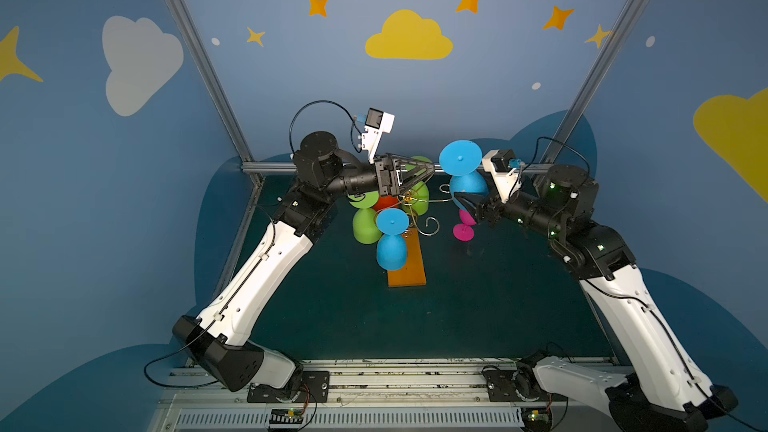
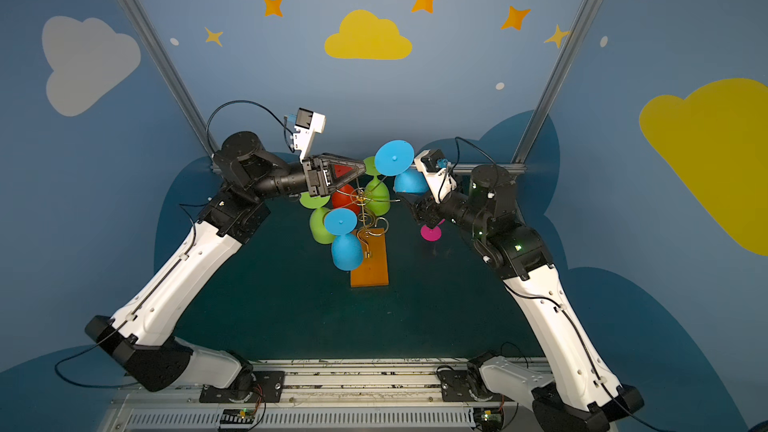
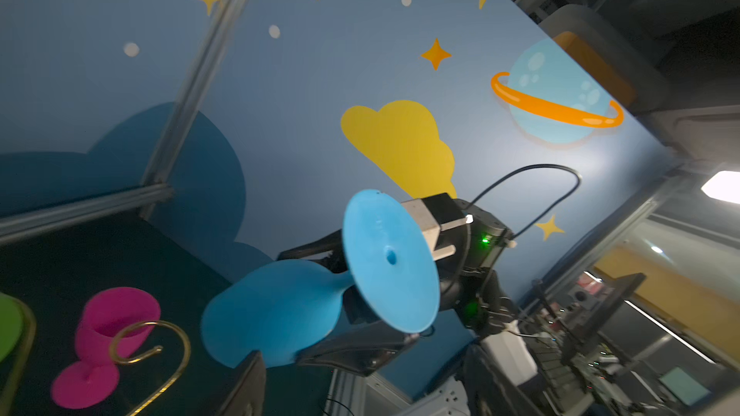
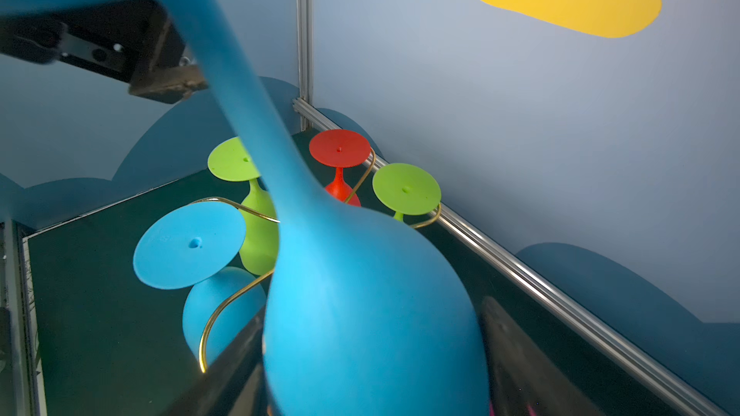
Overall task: Take the wine glass off the wine glass rack
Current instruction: 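Close the right gripper on the blue glass bowl while the left gripper holds the foot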
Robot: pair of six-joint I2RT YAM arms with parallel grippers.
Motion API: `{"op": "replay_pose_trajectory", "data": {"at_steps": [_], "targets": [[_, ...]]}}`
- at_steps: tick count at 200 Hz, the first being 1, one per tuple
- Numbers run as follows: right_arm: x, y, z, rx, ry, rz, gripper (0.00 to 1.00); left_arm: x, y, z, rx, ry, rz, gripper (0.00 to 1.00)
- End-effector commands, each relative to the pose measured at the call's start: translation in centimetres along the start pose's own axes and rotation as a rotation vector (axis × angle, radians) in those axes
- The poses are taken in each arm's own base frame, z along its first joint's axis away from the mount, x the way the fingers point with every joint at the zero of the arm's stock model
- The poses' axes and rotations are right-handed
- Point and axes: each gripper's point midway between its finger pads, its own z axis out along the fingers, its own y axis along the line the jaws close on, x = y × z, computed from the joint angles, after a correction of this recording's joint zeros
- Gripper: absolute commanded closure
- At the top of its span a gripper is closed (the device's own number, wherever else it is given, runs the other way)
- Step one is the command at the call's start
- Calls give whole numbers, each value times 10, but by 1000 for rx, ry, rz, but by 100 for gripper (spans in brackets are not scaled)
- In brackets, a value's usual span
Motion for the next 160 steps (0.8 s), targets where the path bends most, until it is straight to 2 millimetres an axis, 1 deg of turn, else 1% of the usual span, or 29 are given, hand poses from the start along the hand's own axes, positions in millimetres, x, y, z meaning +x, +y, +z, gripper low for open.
{"op": "replay_pose_trajectory", "data": {"at_steps": [1,16,32,50,80,105,119,160], "targets": [[1,-5,-20,65,52,68,64,2,36,-1,-198,-30,270,26],[4,-8,-24,85,85,95,65,5,40,3,-270,-42,440,27],[8,-7,-27,88,121,119,68,8,37,8,-309,-64,630,29],[12,-6,-28,87,157,139,68,8,34,11,-335,-91,778,30],[16,-2,-27,81,194,155,71,6,28,13,-328,-127,938,34],[21,1,-24,72,248,162,76,6,22,16,-316,-164,1055,36],[23,3,-22,66,262,162,78,6,19,16,-304,-177,1097,37],[25,10,-17,43,294,164,80,9,8,20,-251,-193,1184,40]]}}
